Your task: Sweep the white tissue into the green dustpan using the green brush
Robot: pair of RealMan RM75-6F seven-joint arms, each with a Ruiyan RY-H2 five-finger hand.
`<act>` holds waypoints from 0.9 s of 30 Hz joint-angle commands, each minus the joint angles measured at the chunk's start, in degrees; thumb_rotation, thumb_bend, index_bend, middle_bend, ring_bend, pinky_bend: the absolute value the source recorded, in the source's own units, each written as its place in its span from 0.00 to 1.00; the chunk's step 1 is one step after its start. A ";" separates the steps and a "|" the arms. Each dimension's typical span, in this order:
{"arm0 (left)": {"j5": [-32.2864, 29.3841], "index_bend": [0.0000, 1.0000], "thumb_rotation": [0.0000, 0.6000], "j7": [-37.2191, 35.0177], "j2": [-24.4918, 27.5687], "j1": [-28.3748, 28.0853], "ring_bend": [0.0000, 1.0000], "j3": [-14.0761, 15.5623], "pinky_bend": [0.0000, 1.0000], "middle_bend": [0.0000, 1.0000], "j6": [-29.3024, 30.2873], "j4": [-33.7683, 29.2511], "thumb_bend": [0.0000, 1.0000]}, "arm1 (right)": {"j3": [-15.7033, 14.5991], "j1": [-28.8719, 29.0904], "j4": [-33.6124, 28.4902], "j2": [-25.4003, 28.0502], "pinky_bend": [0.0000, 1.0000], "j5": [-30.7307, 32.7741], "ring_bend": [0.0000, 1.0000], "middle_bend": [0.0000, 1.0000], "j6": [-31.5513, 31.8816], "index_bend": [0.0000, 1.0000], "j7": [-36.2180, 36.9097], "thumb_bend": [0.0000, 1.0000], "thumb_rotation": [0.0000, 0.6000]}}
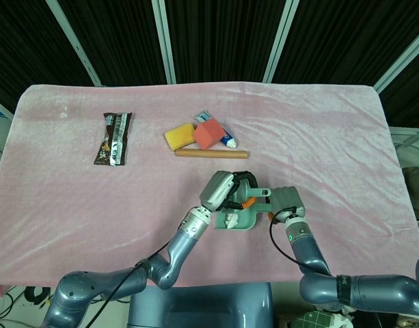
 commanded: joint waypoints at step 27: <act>-0.69 0.60 1.00 9.68 17.68 6.56 0.92 0.75 1.00 0.62 2.81 -16.02 0.39 | -1.54 -0.04 0.92 -1.17 0.81 -0.04 0.68 0.47 0.36 0.55 -1.27 0.41 1.00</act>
